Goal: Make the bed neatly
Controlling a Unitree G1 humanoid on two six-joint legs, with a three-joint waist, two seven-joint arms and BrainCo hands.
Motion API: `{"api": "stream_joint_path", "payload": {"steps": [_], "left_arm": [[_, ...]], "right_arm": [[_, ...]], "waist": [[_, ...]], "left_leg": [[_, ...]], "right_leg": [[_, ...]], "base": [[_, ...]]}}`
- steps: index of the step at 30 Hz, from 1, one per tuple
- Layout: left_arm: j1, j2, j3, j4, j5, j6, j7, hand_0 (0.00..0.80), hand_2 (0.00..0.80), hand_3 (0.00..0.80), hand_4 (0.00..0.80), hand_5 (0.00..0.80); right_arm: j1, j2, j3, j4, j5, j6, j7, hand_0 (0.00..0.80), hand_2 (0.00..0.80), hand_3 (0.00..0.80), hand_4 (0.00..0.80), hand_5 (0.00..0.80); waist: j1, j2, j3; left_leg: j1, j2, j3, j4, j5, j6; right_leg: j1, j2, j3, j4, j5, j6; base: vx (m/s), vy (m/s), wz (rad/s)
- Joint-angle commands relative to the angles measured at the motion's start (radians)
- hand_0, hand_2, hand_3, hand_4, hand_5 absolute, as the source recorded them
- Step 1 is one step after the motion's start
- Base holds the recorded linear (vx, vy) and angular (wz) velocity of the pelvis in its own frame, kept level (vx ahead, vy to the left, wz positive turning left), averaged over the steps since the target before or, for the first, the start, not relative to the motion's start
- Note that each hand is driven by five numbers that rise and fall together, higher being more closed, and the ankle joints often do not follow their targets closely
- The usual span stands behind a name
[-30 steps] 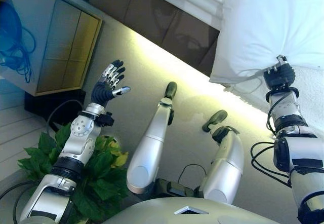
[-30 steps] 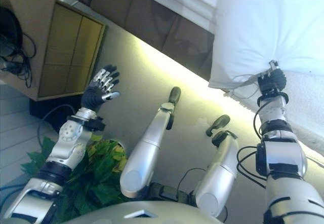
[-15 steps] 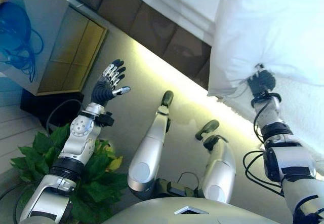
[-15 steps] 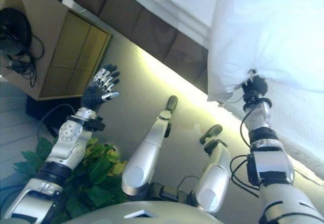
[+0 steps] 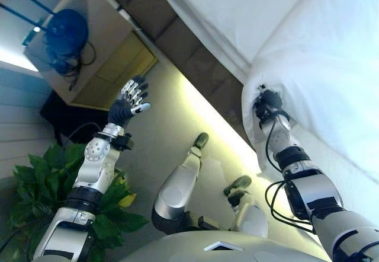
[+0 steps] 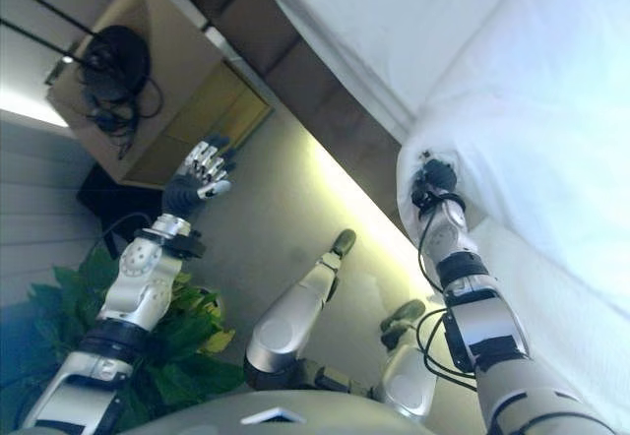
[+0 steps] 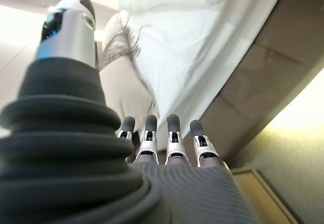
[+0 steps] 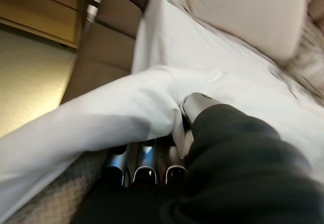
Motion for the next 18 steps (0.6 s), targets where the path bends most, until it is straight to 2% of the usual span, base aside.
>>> {"api": "stream_joint_path", "payload": {"steps": [1, 6, 10, 11, 12, 13, 18], "left_arm": [[0.03, 0.017, 0.001, -0.006, -0.035, -0.026, -0.056, 0.0, 0.0, 0.0, 0.0, 0.0], [0.039, 0.013, 0.011, 0.001, -0.022, -0.02, -0.082, 0.0, 0.0, 0.0, 0.0, 0.0], [0.042, 0.004, 0.013, -0.006, -0.012, -0.022, -0.077, 0.0, 0.0, 0.0, 0.0, 0.0], [0.04, 0.003, 0.011, -0.004, -0.012, -0.024, -0.075, 0.0, 0.0, 0.0, 0.0, 0.0], [0.037, 0.002, 0.008, -0.002, -0.011, -0.024, -0.074, 0.0, 0.0, 0.0, 0.0, 0.0], [0.036, 0.003, 0.009, -0.002, -0.01, -0.024, -0.074, 0.0, 0.0, 0.0, 0.0, 0.0], [0.033, 0.012, 0.016, 0.011, -0.008, -0.035, -0.076, 0.0, 0.0, 0.0, 0.0, 0.0]], "right_arm": [[-0.083, 0.085, 0.042, -0.068, -0.051, 0.001, 0.058, 0.8, 0.8, 0.8, 0.8, 0.8], [-0.105, 0.119, 0.07, -0.016, -0.057, 0.006, 0.057, 0.8, 0.8, 0.8, 0.8, 0.8], [-0.095, 0.126, 0.096, -0.012, -0.075, 0.018, 0.05, 0.8, 0.8, 0.8, 0.8, 0.8], [-0.096, 0.123, 0.098, -0.004, -0.07, 0.019, 0.055, 0.659, 0.659, 0.659, 0.659, 0.659], [-0.096, 0.12, 0.095, 0.007, -0.057, 0.018, 0.057, 0.26, 0.26, 0.26, 0.26, 0.26], [-0.093, 0.117, 0.09, 0.011, -0.051, 0.023, 0.064, 0.0, 0.0, 0.0, 0.0, 0.0], [-0.062, 0.097, 0.066, 0.04, -0.025, 0.062, 0.11, 0.0, 0.0, 0.0, 0.0, 0.0]], "waist": [[0.062, -0.051, -0.091], [0.092, -0.061, -0.084], [0.095, -0.067, -0.077], [0.095, -0.069, -0.077], [0.095, -0.071, -0.077], [0.093, -0.072, -0.076], [0.079, -0.083, -0.076]], "left_leg": [[-0.083, 0.036, -0.004, 0.018, 0.029, -0.062], [-0.087, 0.025, -0.019, 0.025, 0.033, -0.065], [-0.095, 0.02, -0.02, 0.022, 0.043, -0.065], [-0.096, 0.02, -0.019, 0.02, 0.044, -0.065], [-0.098, 0.02, -0.018, 0.021, 0.044, -0.064], [-0.099, 0.02, -0.017, 0.023, 0.044, -0.065], [-0.092, 0.028, -0.009, 0.022, 0.039, -0.066]], "right_leg": [[0.11, -0.101, -0.004, -0.088, 0.144, 0.04], [0.129, -0.096, -0.02, -0.09, 0.144, 0.038], [0.132, -0.088, -0.015, -0.103, 0.151, 0.037], [0.133, -0.087, -0.015, -0.107, 0.152, 0.038], [0.132, -0.087, -0.015, -0.108, 0.154, 0.038], [0.131, -0.087, -0.014, -0.107, 0.155, 0.037], [0.125, -0.082, -0.002, -0.109, 0.163, 0.04]], "base": [[0.091, 0.033, 0.42], [0.07, 0.018, 0.31], [-0.001, 0.007, 0.02], [-0.038, -0.005, -0.01], [-0.034, -0.014, -0.01], [-0.032, -0.022, -0.01], [-0.011, -0.021, -0.01]]}}
